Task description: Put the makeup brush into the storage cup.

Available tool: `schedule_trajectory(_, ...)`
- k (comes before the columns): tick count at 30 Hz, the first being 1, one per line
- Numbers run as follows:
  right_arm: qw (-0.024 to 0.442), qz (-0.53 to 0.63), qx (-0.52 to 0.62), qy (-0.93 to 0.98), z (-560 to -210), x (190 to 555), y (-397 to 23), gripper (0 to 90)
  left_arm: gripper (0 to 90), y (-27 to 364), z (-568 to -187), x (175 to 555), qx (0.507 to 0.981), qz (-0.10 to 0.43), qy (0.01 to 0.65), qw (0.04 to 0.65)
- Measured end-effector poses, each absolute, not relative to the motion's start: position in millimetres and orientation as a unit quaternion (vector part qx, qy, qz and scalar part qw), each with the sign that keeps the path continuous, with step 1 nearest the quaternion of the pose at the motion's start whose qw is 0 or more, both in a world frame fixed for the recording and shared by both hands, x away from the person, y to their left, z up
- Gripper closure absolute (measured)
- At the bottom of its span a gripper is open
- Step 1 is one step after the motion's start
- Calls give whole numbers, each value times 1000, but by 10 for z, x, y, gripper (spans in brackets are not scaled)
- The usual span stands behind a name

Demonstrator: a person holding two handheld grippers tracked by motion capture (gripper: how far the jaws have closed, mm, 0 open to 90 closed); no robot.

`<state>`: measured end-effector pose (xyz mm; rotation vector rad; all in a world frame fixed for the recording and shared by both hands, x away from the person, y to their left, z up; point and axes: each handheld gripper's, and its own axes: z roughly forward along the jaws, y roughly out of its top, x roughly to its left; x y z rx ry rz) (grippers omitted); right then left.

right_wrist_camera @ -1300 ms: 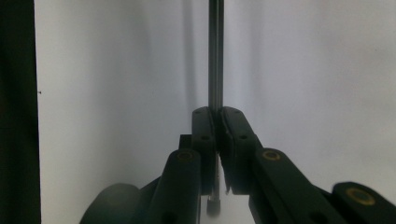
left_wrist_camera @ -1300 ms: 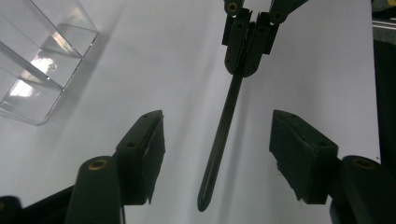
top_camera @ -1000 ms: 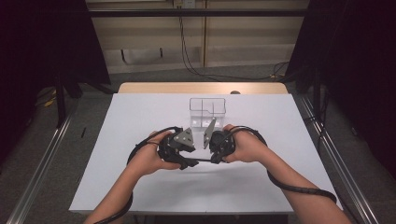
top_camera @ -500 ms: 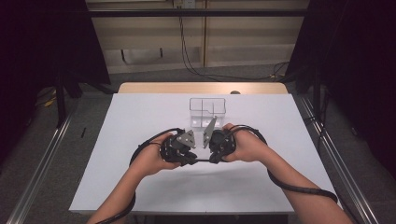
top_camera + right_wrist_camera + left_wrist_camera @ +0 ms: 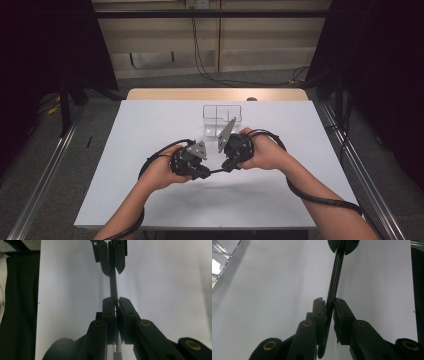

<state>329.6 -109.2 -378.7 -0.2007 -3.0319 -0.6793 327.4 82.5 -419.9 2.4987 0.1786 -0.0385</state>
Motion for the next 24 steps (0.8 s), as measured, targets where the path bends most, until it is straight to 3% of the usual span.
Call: schedule_trajectory(24,23,-247,-76,-966,-3788,3303,-1049,849,803,809,-4197,3259,937,-19,70,343)
